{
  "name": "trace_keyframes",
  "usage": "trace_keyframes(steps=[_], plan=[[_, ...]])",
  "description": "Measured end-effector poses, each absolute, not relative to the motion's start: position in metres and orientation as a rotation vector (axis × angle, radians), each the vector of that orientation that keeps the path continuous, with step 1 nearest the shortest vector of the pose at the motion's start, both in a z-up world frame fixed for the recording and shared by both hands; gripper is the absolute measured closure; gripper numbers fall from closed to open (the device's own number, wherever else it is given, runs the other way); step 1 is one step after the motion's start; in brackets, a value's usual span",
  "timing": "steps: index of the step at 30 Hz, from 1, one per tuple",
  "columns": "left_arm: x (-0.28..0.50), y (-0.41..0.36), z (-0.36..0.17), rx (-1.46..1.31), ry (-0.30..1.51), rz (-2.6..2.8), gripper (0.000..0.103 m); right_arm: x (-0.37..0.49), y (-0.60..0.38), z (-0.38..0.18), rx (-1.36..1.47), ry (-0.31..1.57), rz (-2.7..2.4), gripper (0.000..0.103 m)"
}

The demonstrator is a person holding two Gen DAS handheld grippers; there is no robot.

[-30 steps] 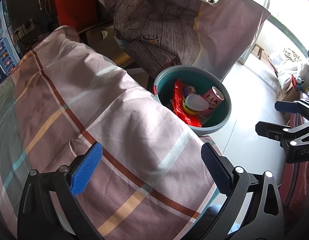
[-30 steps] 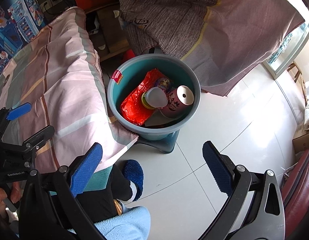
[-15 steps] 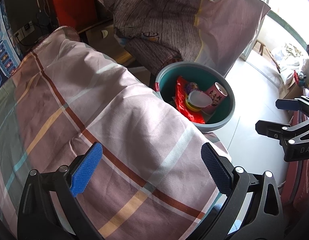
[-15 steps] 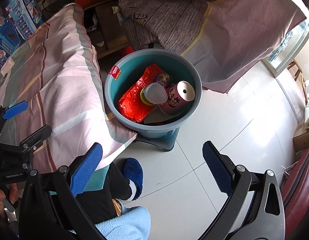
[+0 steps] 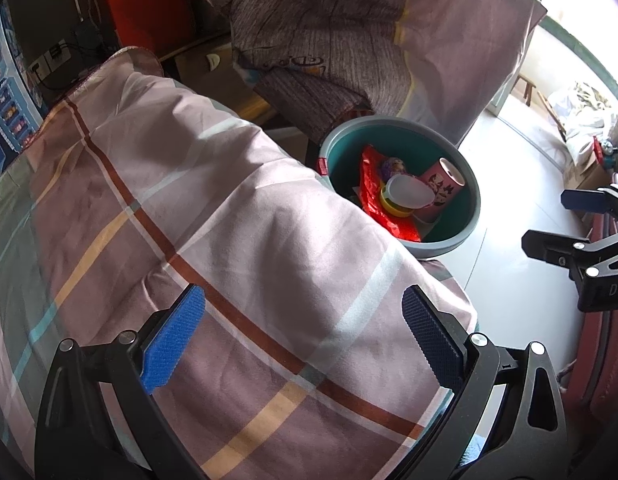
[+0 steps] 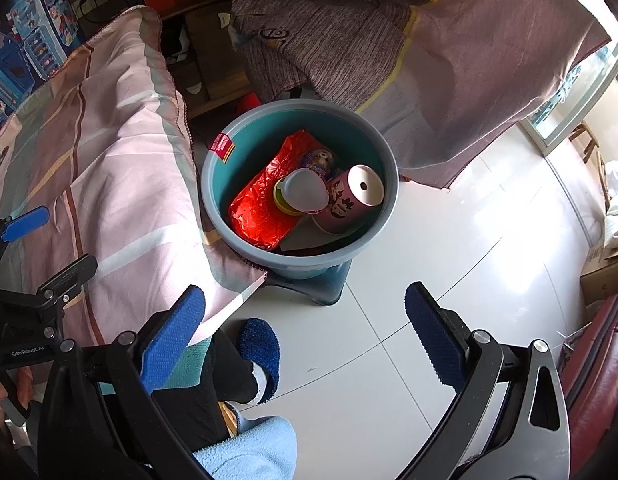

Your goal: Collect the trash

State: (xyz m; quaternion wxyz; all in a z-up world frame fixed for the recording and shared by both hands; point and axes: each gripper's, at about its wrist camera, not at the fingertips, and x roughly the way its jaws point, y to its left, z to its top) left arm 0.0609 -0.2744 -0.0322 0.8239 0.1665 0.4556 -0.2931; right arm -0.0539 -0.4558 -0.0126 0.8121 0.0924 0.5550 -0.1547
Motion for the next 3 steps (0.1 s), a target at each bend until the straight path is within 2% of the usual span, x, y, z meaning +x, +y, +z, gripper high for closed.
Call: trace_keyframes(steps=[3], plan=[[0.0619, -0.2721, -0.0344, 0.349, 0.978, -0.625, 0.004, -0.0528, -0.4565, -0.0131, 0.204, 1.186, -0.332, 0.007]])
